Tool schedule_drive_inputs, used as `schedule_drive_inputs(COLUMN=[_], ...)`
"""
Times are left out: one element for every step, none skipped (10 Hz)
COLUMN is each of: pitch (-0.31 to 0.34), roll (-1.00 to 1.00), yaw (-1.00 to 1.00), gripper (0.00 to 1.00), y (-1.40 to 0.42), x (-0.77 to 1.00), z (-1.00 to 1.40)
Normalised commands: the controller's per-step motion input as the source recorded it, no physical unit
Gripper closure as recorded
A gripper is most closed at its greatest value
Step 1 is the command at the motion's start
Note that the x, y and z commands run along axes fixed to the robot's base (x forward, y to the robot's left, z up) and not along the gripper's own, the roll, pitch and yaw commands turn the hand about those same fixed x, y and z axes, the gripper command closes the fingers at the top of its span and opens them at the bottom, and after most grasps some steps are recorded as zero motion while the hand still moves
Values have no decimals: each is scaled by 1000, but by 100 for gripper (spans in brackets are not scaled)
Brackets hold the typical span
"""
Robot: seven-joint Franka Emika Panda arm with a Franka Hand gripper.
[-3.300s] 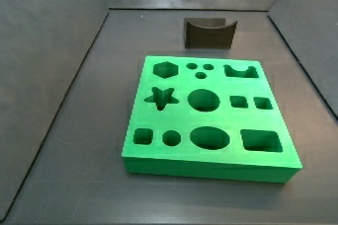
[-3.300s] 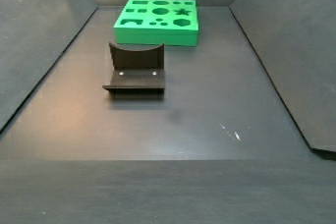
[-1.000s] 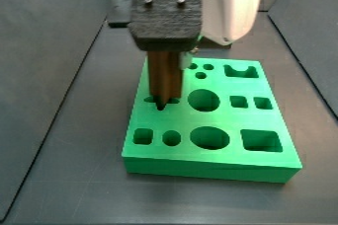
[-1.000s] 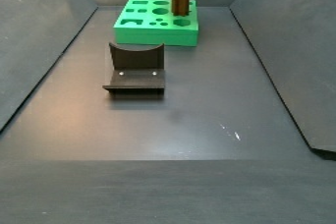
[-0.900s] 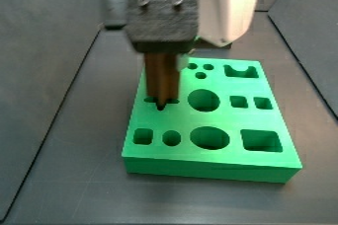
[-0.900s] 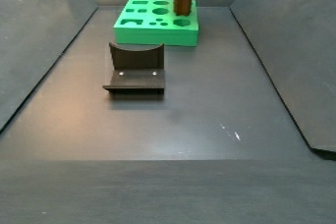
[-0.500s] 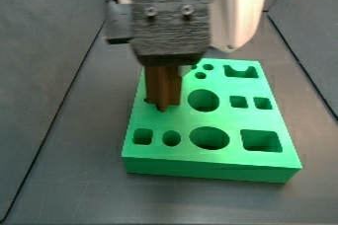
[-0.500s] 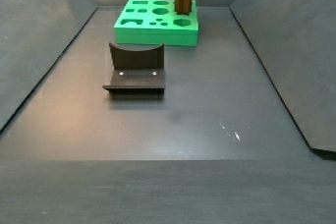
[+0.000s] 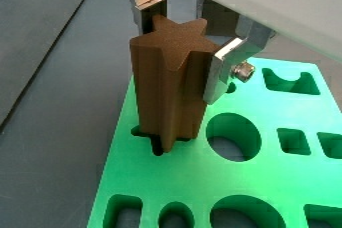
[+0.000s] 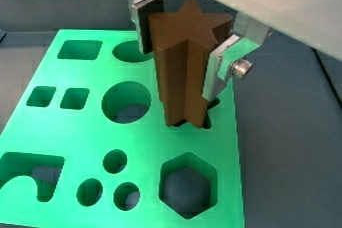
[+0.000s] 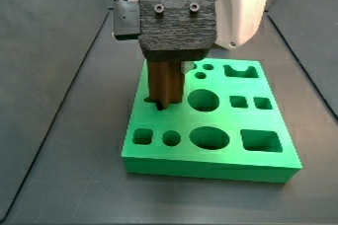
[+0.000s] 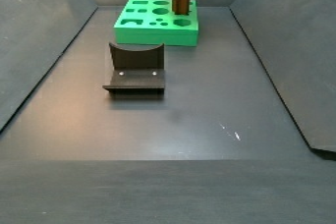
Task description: Insert the star object.
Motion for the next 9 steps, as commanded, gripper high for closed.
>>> schedule_drive_inputs(pitch=[0, 0, 0, 0, 61, 91, 61, 34, 14], roll=[40, 111, 66, 51, 84, 63, 7, 0, 10], yaw=[0, 0, -29, -54, 0, 6, 0, 0, 0], gripper=[100, 100, 100, 100, 100, 100, 100, 100, 100], y=[-123, -177, -129, 0, 149, 146, 3, -9, -83], x=[-77, -194, -337, -363, -46, 229, 251, 214, 146], z=[-414, -326, -266, -334, -500, -526, -554, -520, -523])
